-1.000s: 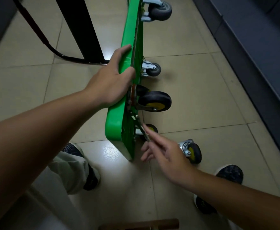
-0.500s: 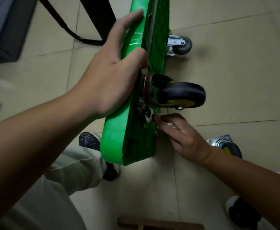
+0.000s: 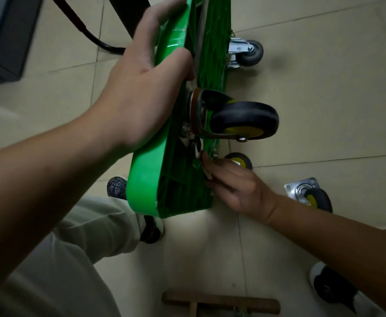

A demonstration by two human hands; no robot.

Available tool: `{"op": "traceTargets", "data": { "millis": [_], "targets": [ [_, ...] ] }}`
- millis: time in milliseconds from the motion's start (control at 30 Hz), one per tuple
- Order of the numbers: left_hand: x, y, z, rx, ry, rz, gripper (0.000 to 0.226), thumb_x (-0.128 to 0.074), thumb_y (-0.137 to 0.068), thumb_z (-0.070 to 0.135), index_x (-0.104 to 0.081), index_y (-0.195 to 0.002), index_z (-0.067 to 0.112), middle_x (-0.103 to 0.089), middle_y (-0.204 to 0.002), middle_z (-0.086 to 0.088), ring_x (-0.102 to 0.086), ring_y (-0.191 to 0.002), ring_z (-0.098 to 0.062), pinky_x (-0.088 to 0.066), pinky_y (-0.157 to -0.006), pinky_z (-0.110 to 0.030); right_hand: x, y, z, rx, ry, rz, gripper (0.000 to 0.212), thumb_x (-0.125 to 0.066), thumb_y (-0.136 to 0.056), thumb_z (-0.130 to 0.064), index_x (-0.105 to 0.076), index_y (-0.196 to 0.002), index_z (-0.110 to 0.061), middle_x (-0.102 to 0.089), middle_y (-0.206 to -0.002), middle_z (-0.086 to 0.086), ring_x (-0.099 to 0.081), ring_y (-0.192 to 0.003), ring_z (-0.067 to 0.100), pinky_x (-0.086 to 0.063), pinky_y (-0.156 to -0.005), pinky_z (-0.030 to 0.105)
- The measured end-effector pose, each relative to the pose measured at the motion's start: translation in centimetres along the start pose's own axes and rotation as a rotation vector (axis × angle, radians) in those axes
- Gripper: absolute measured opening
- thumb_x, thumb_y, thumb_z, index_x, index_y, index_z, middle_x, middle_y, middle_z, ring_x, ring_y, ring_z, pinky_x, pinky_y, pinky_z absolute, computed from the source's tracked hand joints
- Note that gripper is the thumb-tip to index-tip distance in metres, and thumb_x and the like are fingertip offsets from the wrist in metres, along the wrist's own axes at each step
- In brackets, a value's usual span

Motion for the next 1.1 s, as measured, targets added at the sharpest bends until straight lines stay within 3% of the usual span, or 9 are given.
{"op": "traceTargets", "data": {
  "millis": [100, 167, 300, 400, 533, 733, 867, 1000, 1100],
  "targets": [
    [-0.1, 0.0, 0.0, 0.032, 0.010, -0.008, 0.060, -0.051, -0.099, 0.022, -0.032, -0.150, 0.046, -0.056, -0.108, 0.019, -0.062, -0.074, 0.001, -0.049, -0.061, -0.019, 0.6, 0.8, -1.7, -0.184, -0.159, 0.070, 0.061, -0.065, -0.093, 0.003, -0.038, -0.147, 0.003, -0.068, -0.106, 0.026, -0.068, -0.090, 0.036, -0.052, -0.092, 0.026],
    [-0.2, 0.2, 0.1, 0.043, 0.005, -0.011, 0.060, -0.050, -0.099, 0.025, -0.031, -0.151, 0.048, -0.056, -0.106, 0.020, -0.062, -0.071, 0.001, -0.053, -0.063, -0.025, 0.6, 1.3, -2.7, -0.352, -0.298, 0.083, 0.062, -0.064, -0.093, 0.005, -0.040, -0.150, -0.002, -0.069, -0.117, 0.017, -0.069, -0.101, 0.025, -0.048, -0.098, 0.021],
    [-0.3, 0.7, 0.5, 0.070, -0.005, -0.013, 0.059, -0.048, -0.093, 0.036, -0.031, -0.146, 0.057, -0.061, -0.112, 0.014, -0.068, -0.086, -0.021, -0.059, -0.081, -0.052, 0.0, 1.7, -4.7, -0.730, -0.659, 0.133, 0.060, -0.058, -0.098, 0.005, -0.039, -0.153, -0.009, -0.068, -0.084, 0.007, -0.068, -0.071, 0.016, -0.057, -0.073, 0.028],
    [-0.1, 0.8, 0.8, 0.074, -0.009, -0.006, 0.060, -0.046, -0.087, 0.041, -0.033, -0.144, 0.057, -0.061, -0.122, 0.006, -0.067, -0.098, -0.024, -0.055, -0.091, -0.049, 0.5, 0.9, -6.2, -0.931, -0.835, 0.184, 0.056, -0.058, -0.098, 0.002, -0.041, -0.151, -0.005, -0.067, -0.076, 0.016, -0.066, -0.056, 0.023, -0.057, -0.056, 0.031],
    [0.1, 1.1, 0.8, 0.085, -0.024, -0.032, 0.062, -0.044, -0.088, 0.041, -0.030, -0.146, 0.056, -0.058, -0.122, 0.004, -0.063, -0.106, -0.026, -0.051, -0.098, -0.046, 1.3, -0.4, -7.2, -1.099, -0.935, 0.150, 0.044, -0.062, -0.098, -0.004, -0.052, -0.141, -0.003, -0.066, -0.068, 0.013, -0.064, -0.054, 0.023, -0.059, -0.055, 0.035],
    [-0.1, 1.1, 1.1, 0.068, -0.040, -0.091, 0.062, -0.047, -0.095, 0.037, -0.023, -0.151, 0.054, -0.054, -0.123, 0.001, -0.063, -0.098, -0.023, -0.053, -0.093, -0.049, 2.2, 1.0, -7.4, -0.979, -0.730, 0.207, 0.055, -0.057, -0.100, -0.001, -0.041, -0.151, -0.015, -0.065, -0.075, 0.013, -0.063, -0.057, 0.021, -0.057, -0.057, 0.032],
    [-0.2, 0.7, 1.0, 0.055, -0.052, -0.087, 0.061, -0.047, -0.098, 0.036, -0.023, -0.150, 0.054, -0.056, -0.116, 0.000, -0.065, -0.090, -0.024, -0.056, -0.087, -0.052, 3.8, 3.0, -5.4, -0.762, -0.361, 0.156, 0.056, -0.051, -0.102, 0.001, -0.041, -0.151, -0.024, -0.066, -0.088, 0.007, -0.067, -0.072, 0.020, -0.058, -0.075, 0.031],
    [-0.4, 0.4, 0.8, 0.045, -0.054, -0.082, 0.059, -0.047, -0.100, 0.034, -0.023, -0.150, 0.055, -0.052, -0.118, 0.006, -0.062, -0.087, -0.017, -0.056, -0.084, -0.048, 4.4, 1.8, -3.8, -0.478, -0.112, 0.097, 0.051, -0.050, -0.101, 0.006, -0.044, -0.150, -0.007, -0.062, -0.099, 0.010, -0.064, -0.085, 0.023, -0.054, -0.084, 0.034],
    [-0.3, 0.2, 0.7, 0.024, -0.025, -0.059, 0.059, -0.048, -0.102, 0.030, -0.025, -0.151, 0.053, -0.046, -0.105, 0.032, -0.062, -0.077, 0.000, -0.051, -0.070, -0.031, 3.8, 0.9, -2.5, -0.340, -0.025, 0.067, 0.050, -0.053, -0.097, 0.013, -0.045, -0.146, 0.005, -0.060, -0.104, 0.015, -0.061, -0.089, 0.029, -0.052, -0.082, 0.041]
  ]
}}
Point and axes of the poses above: each hand's wrist, its own y-axis away from the middle knuckle, its own x-axis out of the back of the hand, z = x × y, the point moved 10 cm from there along -y, towards the middle knuckle
